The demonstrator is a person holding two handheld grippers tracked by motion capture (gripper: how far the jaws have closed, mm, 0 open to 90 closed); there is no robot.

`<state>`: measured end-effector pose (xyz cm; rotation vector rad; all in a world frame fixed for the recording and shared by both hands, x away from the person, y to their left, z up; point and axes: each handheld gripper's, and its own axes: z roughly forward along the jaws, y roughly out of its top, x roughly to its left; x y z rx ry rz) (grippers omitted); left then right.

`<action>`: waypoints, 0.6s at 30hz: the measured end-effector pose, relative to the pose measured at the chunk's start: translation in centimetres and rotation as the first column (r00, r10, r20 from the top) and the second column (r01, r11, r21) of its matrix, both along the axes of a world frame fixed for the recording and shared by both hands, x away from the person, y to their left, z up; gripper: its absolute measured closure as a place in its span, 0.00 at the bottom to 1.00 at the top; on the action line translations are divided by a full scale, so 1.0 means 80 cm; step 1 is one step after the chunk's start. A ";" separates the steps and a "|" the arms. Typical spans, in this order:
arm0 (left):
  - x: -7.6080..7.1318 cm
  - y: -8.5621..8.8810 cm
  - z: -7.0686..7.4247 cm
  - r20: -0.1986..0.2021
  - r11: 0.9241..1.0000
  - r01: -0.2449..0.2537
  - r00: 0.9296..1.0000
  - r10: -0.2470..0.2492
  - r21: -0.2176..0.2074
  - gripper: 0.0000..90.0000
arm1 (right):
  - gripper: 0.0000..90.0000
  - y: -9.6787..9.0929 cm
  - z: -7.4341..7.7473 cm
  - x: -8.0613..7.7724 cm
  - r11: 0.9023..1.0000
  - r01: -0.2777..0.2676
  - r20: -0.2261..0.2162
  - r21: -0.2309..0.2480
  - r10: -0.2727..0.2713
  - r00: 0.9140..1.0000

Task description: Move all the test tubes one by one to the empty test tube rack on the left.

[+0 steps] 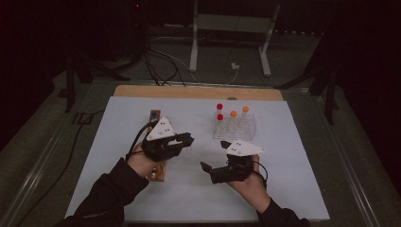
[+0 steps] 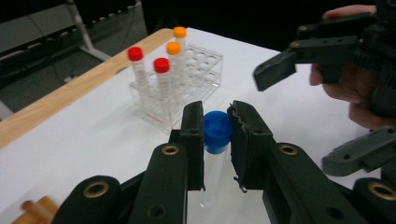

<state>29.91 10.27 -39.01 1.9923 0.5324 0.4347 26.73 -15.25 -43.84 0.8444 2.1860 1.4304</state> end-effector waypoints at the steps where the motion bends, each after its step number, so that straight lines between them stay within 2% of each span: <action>1: 0.002 0.003 0.001 0.000 1.000 -0.007 1.000 0.007 -0.001 0.86 | 0.00 0.000 0.000 0.000 1.000 -0.003 -0.001 0.004 0.003 1.000; 4: 0.009 0.013 0.007 0.013 0.999 -0.034 0.999 0.034 0.005 0.86 | 0.00 -0.001 0.001 -0.001 1.000 -0.024 0.000 0.008 0.024 1.000; 9: 0.024 0.031 0.012 0.005 0.997 -0.081 0.997 0.081 0.008 0.86 | 0.00 -0.002 0.002 -0.002 1.000 -0.026 0.014 0.004 0.026 1.000; 18: 0.033 0.062 0.017 0.027 0.988 -0.156 0.987 0.156 0.002 0.86 | 0.00 -0.006 0.005 -0.002 0.999 -0.044 0.017 0.026 0.043 0.999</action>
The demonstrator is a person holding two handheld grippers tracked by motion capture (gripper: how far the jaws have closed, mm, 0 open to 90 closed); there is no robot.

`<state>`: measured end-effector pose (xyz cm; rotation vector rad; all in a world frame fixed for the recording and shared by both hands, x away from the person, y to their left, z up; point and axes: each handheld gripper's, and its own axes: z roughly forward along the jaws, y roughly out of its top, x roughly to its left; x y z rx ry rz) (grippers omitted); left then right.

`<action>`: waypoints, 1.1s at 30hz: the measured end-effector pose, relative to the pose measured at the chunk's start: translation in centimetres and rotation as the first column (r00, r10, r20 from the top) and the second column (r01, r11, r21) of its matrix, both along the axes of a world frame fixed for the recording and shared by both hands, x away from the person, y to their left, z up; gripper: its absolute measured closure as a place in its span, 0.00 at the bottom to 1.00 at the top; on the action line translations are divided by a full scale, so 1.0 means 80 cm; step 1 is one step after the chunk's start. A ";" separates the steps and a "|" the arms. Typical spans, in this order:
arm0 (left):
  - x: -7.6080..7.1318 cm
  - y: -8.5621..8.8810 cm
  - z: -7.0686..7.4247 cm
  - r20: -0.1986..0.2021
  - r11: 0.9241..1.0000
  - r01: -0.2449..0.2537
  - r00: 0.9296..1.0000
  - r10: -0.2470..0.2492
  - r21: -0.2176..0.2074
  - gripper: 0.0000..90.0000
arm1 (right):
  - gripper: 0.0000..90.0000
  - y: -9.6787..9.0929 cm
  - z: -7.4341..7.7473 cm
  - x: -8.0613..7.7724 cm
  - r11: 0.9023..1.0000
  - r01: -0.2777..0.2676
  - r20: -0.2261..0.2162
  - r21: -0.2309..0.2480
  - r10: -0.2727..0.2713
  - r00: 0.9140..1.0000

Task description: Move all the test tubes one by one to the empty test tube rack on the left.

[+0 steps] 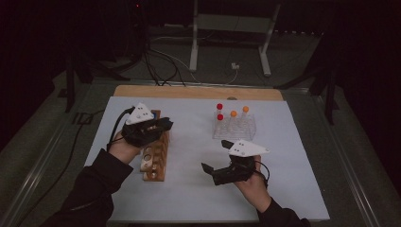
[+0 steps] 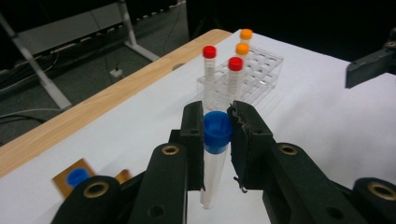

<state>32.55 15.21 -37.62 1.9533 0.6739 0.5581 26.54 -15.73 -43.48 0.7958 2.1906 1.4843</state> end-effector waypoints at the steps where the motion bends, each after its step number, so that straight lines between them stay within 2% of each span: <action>1: 0.002 0.004 0.001 -0.003 1.000 -0.009 1.000 0.009 -0.006 0.86 | 0.00 0.000 0.000 0.000 1.000 0.002 0.004 -0.001 -0.002 1.000; 6: 0.010 0.025 0.006 0.003 0.997 -0.070 0.998 0.070 -0.022 0.86 | 0.00 0.000 0.000 0.000 1.000 -0.008 -0.004 0.004 0.008 1.000; 13: 0.022 0.042 0.006 0.019 0.990 -0.136 0.990 0.137 -0.018 0.85 | 0.00 0.000 0.000 0.001 1.000 -0.014 -0.005 0.005 0.014 1.000; 16: 0.027 0.046 0.002 0.035 0.984 -0.178 0.983 0.178 -0.011 0.85 | 0.00 0.000 -0.001 0.001 1.000 -0.014 -0.004 0.000 0.014 1.000; 20: 0.036 0.052 -0.007 0.019 0.978 -0.206 0.978 0.206 -0.039 0.85 | 0.00 -0.001 -0.002 0.002 1.000 -0.014 -0.008 0.002 0.014 1.000; 22: 0.040 0.053 -0.013 0.030 0.973 -0.228 0.973 0.229 -0.039 0.85 | 0.00 -0.002 -0.001 0.002 1.000 -0.013 -0.009 0.003 0.013 1.000; 25: 0.046 0.052 -0.022 0.021 0.970 -0.241 0.970 0.242 -0.038 0.85 | 0.00 -0.002 -0.001 0.002 1.000 -0.011 -0.007 0.004 0.011 1.000; 27: 0.049 0.053 -0.028 -0.004 0.971 -0.236 0.972 0.236 -0.047 0.85 | 0.00 -0.002 -0.002 0.003 1.000 -0.011 -0.010 0.006 0.011 1.000; 33: 0.054 0.048 -0.049 -0.013 0.970 -0.240 0.971 0.240 -0.023 0.85 | 0.00 -0.004 -0.002 0.004 1.000 -0.012 -0.014 0.009 0.012 1.000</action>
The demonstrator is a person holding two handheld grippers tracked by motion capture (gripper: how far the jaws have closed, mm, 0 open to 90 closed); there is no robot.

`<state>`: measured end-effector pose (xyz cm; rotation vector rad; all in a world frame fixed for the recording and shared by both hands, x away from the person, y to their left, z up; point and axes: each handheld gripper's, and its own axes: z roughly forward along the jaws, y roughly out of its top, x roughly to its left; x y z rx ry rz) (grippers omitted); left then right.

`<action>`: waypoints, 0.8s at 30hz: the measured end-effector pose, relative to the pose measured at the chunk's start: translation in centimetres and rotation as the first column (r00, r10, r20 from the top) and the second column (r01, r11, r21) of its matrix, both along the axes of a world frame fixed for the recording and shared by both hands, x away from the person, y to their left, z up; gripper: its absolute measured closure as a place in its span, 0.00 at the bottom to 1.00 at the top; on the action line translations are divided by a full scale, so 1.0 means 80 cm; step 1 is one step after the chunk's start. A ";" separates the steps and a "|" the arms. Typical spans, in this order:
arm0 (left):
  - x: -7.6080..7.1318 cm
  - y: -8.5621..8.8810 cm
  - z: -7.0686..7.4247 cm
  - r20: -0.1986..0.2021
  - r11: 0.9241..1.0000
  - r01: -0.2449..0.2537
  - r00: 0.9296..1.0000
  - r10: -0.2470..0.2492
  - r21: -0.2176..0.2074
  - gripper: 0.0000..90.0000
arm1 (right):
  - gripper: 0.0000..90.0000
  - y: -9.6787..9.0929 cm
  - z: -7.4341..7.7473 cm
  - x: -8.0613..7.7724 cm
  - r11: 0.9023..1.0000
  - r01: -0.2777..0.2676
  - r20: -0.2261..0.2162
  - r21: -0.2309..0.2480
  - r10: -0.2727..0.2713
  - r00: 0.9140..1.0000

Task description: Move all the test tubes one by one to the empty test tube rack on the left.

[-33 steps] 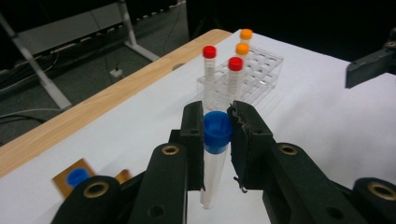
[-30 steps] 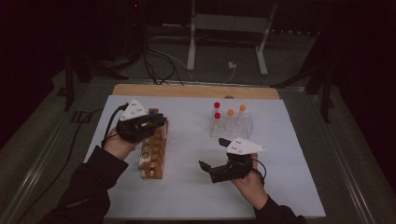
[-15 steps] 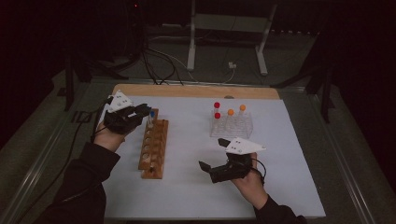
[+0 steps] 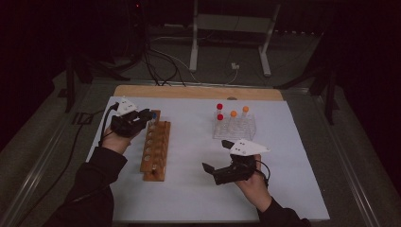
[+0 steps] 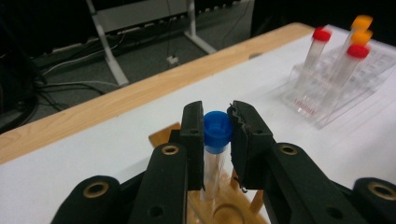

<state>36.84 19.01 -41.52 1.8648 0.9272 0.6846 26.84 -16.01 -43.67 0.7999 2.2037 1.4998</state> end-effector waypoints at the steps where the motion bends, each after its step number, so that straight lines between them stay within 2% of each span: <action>1: 0.001 -0.001 -0.004 -0.005 1.000 -0.002 1.000 0.002 0.000 0.85 | 0.00 0.000 0.000 0.000 1.000 0.000 -0.001 0.000 0.000 1.000; 14: 0.007 -0.003 -0.035 -0.057 1.000 -0.018 0.998 0.020 0.021 0.85 | 0.00 -0.003 0.000 0.001 1.000 0.006 -0.006 0.003 -0.006 1.000; 16: 0.008 -0.004 -0.038 -0.065 0.999 -0.018 0.998 0.021 0.035 0.85 | 0.00 -0.004 0.000 0.001 1.000 0.004 -0.005 0.005 -0.004 1.000; 24: 0.009 -0.006 -0.037 -0.078 0.998 -0.015 0.997 0.021 0.069 0.85 | 0.00 -0.003 -0.002 0.002 1.000 0.002 -0.010 0.004 -0.002 1.000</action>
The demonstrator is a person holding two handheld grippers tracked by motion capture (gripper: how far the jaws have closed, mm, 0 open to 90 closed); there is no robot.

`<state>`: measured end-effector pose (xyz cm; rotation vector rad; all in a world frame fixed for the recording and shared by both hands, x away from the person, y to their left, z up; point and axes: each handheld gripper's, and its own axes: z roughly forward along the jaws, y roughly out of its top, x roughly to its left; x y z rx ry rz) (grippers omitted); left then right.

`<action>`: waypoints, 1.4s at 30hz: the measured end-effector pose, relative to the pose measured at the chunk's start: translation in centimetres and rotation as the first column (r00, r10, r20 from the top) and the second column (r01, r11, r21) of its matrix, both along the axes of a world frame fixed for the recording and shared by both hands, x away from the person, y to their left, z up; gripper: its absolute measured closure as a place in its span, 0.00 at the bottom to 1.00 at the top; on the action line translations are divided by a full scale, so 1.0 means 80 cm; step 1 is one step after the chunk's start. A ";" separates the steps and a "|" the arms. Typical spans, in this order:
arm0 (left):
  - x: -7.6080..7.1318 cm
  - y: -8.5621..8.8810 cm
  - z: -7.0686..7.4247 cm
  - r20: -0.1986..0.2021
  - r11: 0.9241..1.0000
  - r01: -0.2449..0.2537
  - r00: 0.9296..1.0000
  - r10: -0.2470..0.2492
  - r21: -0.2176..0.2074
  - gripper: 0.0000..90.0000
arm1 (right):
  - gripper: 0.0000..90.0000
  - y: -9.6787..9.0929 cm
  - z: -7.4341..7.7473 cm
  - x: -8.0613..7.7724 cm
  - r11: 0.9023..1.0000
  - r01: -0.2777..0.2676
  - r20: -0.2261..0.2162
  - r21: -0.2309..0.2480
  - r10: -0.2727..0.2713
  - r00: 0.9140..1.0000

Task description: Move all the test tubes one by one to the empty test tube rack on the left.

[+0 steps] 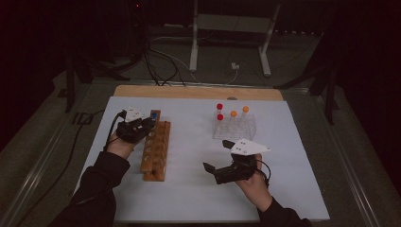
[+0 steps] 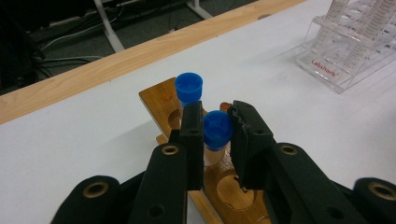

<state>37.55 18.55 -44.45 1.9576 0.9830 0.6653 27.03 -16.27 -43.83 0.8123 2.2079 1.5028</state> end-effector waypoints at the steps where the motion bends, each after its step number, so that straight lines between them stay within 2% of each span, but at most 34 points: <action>1: 0.001 0.000 0.000 -0.006 1.000 0.003 1.000 -0.003 -0.002 0.85 | 0.00 0.000 0.000 0.000 1.000 0.001 -0.002 0.001 -0.001 1.000; 7: 0.004 -0.001 0.004 -0.027 1.000 0.009 1.000 -0.009 0.009 0.85 | 0.00 -0.002 0.001 0.001 1.000 0.003 0.001 0.012 -0.003 1.000; 9: 0.004 -0.001 0.004 -0.035 1.000 0.008 0.999 -0.008 0.007 0.85 | 0.00 -0.003 0.001 0.002 1.000 -0.001 -0.004 0.021 0.002 1.000; 13: 0.004 0.001 0.004 -0.045 1.000 0.006 0.999 -0.007 -0.004 0.83 | 0.00 -0.007 0.003 0.004 1.000 0.015 0.013 0.027 -0.015 1.000; 15: 0.002 0.002 0.004 -0.046 1.000 -0.002 0.999 0.001 -0.007 0.74 | 0.00 -0.010 0.004 0.007 0.999 0.004 0.007 0.048 -0.004 1.000; 17: -0.002 0.004 0.005 -0.042 1.000 -0.005 0.999 0.004 -0.023 0.61 | 0.00 -0.014 0.006 0.010 0.999 0.009 -0.001 0.042 -0.009 1.000; 19: -0.007 0.006 0.008 -0.037 0.999 -0.012 0.999 0.010 -0.041 0.55 | 0.00 -0.019 0.009 0.013 0.999 0.020 0.006 0.045 -0.020 1.000; 24: -0.026 0.013 0.018 -0.021 0.994 0.040 0.999 -0.042 -0.100 0.30 | 0.00 -0.037 0.017 0.024 0.996 0.046 0.021 0.074 -0.047 0.999; 27: -0.040 0.014 0.020 -0.018 0.990 0.076 0.997 -0.079 -0.120 0.17 | 0.00 -0.047 0.021 0.031 0.995 0.079 0.058 0.066 -0.083 0.995; 29: -0.050 0.015 0.020 -0.015 0.986 0.098 0.995 -0.101 -0.135 0.10 | 0.00 -0.055 0.023 0.040 0.994 0.092 0.061 0.062 -0.096 0.994; 32: -0.065 0.018 0.020 -0.011 0.975 0.142 0.989 -0.146 -0.168 0.03 | 0.00 -0.064 0.022 0.053 0.992 0.120 0.057 0.043 -0.122 0.991; 34: -0.076 0.018 0.017 -0.001 0.972 0.165 0.986 -0.167 -0.165 0.03 | 0.04 -0.069 0.020 0.063 0.989 0.145 0.052 0.029 -0.146 0.988; 36: -0.084 0.017 0.014 0.000 0.972 0.174 0.984 -0.176 -0.160 0.03 | 0.11 -0.072 0.016 0.072 0.981 0.195 0.041 0.020 -0.195 0.980; 38: -0.091 0.018 0.012 0.009 0.970 0.190 0.982 -0.191 -0.154 0.03 | 0.15 -0.077 0.011 0.083 0.975 0.220 0.015 0.014 -0.220 0.975; 42: -0.100 0.020 0.008 0.017 0.966 0.198 0.980 -0.198 -0.165 0.03 | 0.31 -0.083 -0.001 0.105 0.957 0.289 -0.003 -0.018 -0.289 0.957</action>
